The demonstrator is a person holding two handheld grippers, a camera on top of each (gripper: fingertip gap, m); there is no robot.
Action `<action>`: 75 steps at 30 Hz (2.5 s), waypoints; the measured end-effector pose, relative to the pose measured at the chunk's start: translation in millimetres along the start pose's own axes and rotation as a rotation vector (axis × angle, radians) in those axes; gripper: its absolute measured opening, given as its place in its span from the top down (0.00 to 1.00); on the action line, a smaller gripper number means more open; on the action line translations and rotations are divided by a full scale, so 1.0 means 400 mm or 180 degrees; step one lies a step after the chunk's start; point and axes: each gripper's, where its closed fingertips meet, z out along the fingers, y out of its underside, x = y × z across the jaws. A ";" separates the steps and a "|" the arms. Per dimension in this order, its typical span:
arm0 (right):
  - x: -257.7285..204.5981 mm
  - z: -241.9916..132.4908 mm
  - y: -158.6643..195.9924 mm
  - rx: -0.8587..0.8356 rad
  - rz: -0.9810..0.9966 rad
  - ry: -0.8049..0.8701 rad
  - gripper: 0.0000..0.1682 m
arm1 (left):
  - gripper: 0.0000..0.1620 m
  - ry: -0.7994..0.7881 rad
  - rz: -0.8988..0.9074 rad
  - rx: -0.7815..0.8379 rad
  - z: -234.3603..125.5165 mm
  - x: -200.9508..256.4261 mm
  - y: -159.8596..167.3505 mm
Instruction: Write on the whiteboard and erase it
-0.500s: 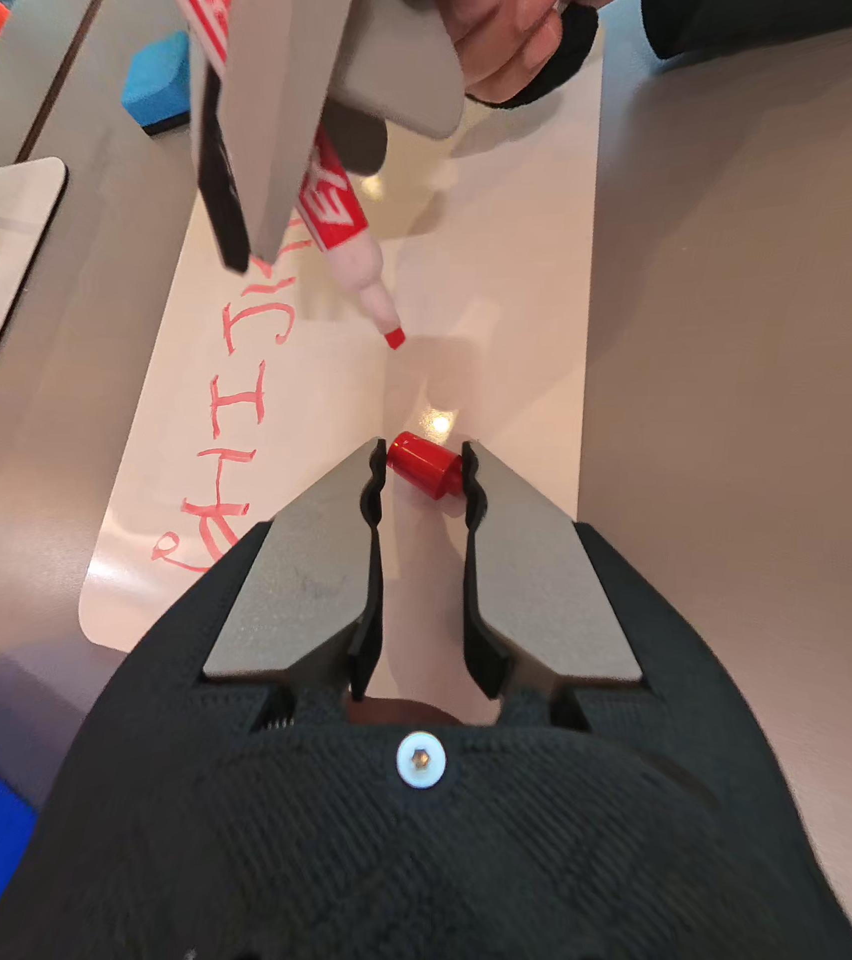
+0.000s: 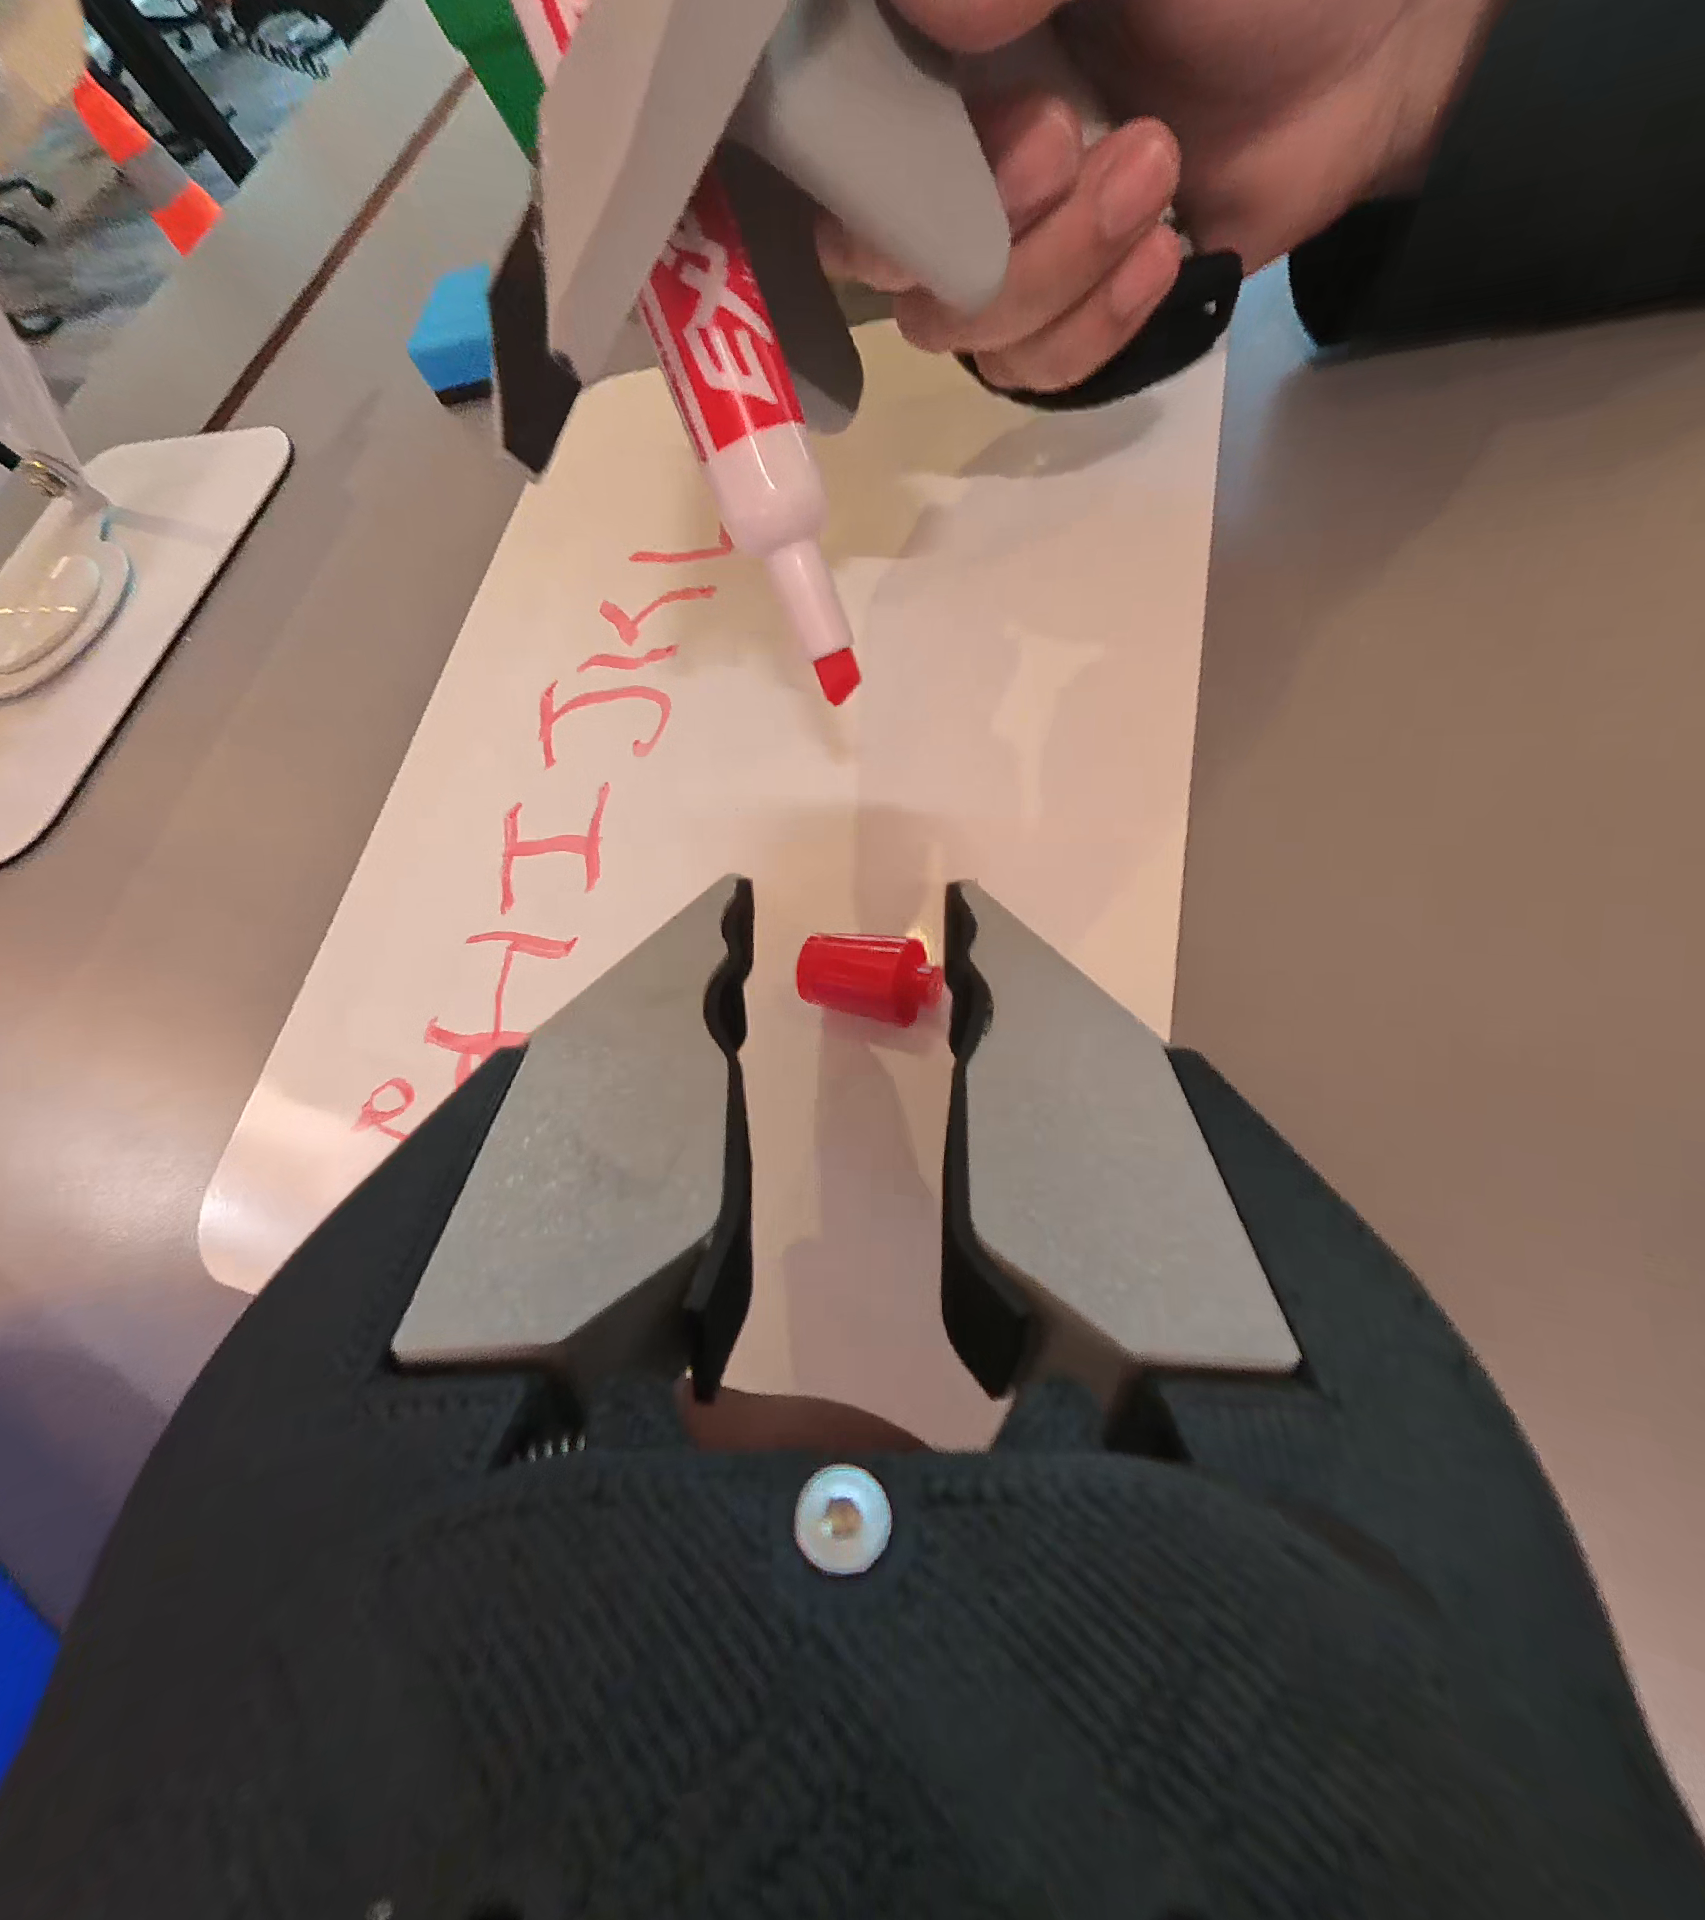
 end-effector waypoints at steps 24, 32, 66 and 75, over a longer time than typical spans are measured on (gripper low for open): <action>-0.058 0.008 -0.012 0.0145 -0.0314 -0.0262 0.91 | 0.96 0.0359 -0.0595 0.0626 -0.025 -0.020 -0.147; -0.055 -0.005 0.068 -0.0582 -0.0442 -0.0268 0.85 | 0.96 0.0415 0.0074 -0.0097 -0.073 -0.022 -0.114; -0.015 -0.025 0.188 -0.1445 -0.0530 -0.0054 0.86 | 0.96 0.0462 0.0970 -0.1124 -0.054 -0.027 -0.064; -0.008 -0.026 0.171 -0.1365 -0.0670 0.0078 0.89 | 0.96 0.0470 0.0894 -0.1021 -0.022 -0.008 -0.078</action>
